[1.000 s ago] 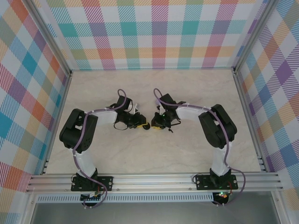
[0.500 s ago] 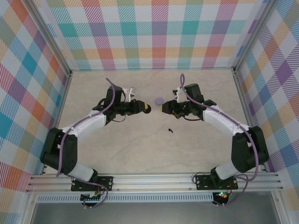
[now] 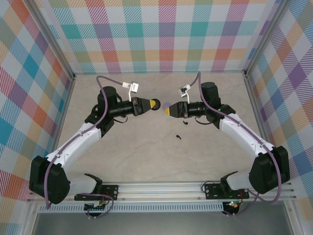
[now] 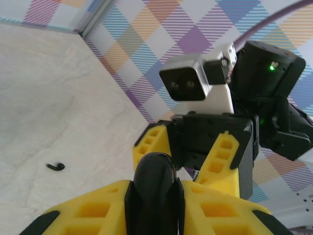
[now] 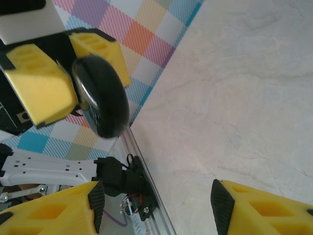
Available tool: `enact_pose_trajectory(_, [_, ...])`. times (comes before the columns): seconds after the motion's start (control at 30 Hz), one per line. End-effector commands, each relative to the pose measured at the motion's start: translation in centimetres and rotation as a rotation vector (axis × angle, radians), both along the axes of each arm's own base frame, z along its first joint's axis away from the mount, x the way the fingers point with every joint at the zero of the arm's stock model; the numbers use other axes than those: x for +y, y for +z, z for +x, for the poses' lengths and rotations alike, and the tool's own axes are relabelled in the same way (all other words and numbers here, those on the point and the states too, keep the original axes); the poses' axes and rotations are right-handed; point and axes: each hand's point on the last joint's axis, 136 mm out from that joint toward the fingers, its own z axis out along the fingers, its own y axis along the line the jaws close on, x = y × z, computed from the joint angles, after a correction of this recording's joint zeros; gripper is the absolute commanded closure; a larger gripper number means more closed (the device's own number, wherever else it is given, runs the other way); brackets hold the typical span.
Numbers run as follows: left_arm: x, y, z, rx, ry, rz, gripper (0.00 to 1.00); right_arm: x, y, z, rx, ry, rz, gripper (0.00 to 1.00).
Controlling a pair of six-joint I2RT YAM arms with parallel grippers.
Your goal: Insert the wireless bluetooth earbuds into the charging case
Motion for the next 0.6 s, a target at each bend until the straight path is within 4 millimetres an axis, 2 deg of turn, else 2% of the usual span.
enact_pose_trajectory(0.0, [-0.9, 3.1, -1.9, -0.114, -0.08, -0.027, 0.71, 0.6, 4.0, -0.7, -0.101, 0.082, 0.098, 0.39])
enact_pose_trajectory(0.17, [-1.8, 3.7, -2.8, -0.134, -0.128, -0.028, 0.7, 0.7, 5.0, -0.9, -0.12, 0.101, 0.12, 0.42])
enact_pose_trajectory(0.57, [-3.2, 3.5, -3.3, -0.13, -0.173, -0.011, 0.7, 1.0, 6.3, -2.2, -0.15, 0.163, 0.158, 0.49])
